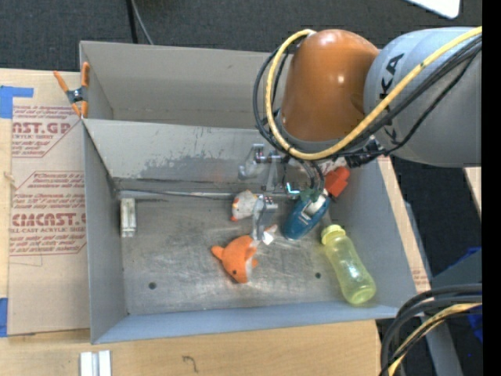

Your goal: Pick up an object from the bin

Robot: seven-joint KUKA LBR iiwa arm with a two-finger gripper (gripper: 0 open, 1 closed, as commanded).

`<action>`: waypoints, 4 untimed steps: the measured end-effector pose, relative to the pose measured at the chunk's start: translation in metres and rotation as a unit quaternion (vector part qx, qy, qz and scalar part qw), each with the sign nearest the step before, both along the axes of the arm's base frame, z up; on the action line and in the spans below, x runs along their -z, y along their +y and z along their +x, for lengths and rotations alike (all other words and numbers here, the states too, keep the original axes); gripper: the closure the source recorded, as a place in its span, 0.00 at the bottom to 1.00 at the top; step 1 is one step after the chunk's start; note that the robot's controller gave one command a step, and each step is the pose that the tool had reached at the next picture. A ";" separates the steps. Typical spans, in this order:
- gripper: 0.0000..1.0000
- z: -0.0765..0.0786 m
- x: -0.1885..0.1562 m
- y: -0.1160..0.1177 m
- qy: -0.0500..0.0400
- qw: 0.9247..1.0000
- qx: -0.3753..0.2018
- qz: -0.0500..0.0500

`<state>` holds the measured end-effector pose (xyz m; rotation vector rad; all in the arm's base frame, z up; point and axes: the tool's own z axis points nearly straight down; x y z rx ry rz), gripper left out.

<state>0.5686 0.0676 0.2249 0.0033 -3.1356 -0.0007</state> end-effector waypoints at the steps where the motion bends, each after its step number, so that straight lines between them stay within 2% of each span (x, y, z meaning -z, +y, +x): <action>1: 0.00 0.002 -0.005 0.000 -0.004 1.000 0.001 0.000; 2: 0.00 -0.027 0.049 0.004 -0.006 1.000 -0.026 0.000; 3: 0.00 -0.074 0.094 0.006 -0.003 0.995 -0.104 0.000; 4: 1.00 -0.069 0.150 0.016 -0.009 0.992 -0.126 0.001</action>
Offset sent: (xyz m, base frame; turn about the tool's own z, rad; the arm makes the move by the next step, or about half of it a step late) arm -0.0703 0.0105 -0.1289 -0.1302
